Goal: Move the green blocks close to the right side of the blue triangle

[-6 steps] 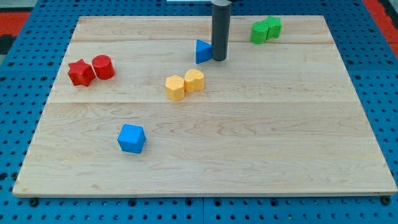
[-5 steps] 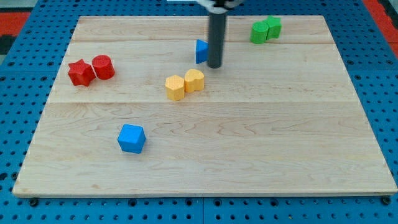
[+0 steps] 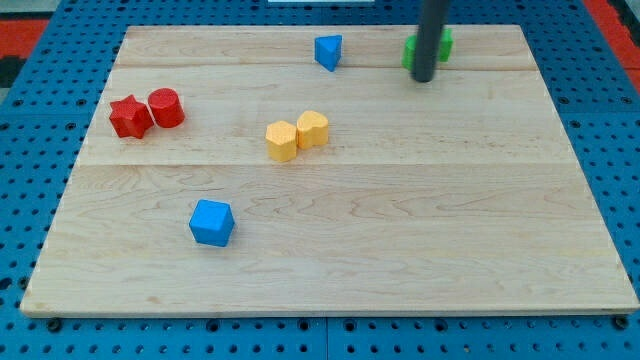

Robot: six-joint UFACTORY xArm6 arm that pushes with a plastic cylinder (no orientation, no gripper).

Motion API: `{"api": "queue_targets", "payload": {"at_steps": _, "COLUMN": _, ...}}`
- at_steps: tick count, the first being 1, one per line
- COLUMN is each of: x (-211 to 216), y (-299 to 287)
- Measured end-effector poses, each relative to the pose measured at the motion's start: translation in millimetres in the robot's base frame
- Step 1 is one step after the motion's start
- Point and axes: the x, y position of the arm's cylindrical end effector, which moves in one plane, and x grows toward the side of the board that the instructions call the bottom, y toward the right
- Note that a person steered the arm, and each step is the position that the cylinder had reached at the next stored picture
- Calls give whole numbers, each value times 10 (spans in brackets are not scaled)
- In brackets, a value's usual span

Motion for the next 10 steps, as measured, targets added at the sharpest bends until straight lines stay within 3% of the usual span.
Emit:
{"api": "queue_targets", "payload": {"at_steps": 1, "x": -288, "y": 498}}
{"api": "queue_targets", "payload": {"at_steps": 3, "x": -551, "y": -297}}
{"api": "queue_targets", "payload": {"at_steps": 4, "x": -531, "y": 179}}
{"api": "queue_targets", "payload": {"at_steps": 5, "x": -953, "y": -26}}
{"api": "queue_targets", "payload": {"at_steps": 7, "x": -713, "y": -1256}}
{"api": "queue_targets", "payload": {"at_steps": 8, "x": -644, "y": -387}}
{"api": "queue_targets", "payload": {"at_steps": 9, "x": 85, "y": -163}}
{"api": "queue_targets", "payload": {"at_steps": 10, "x": -49, "y": -970}}
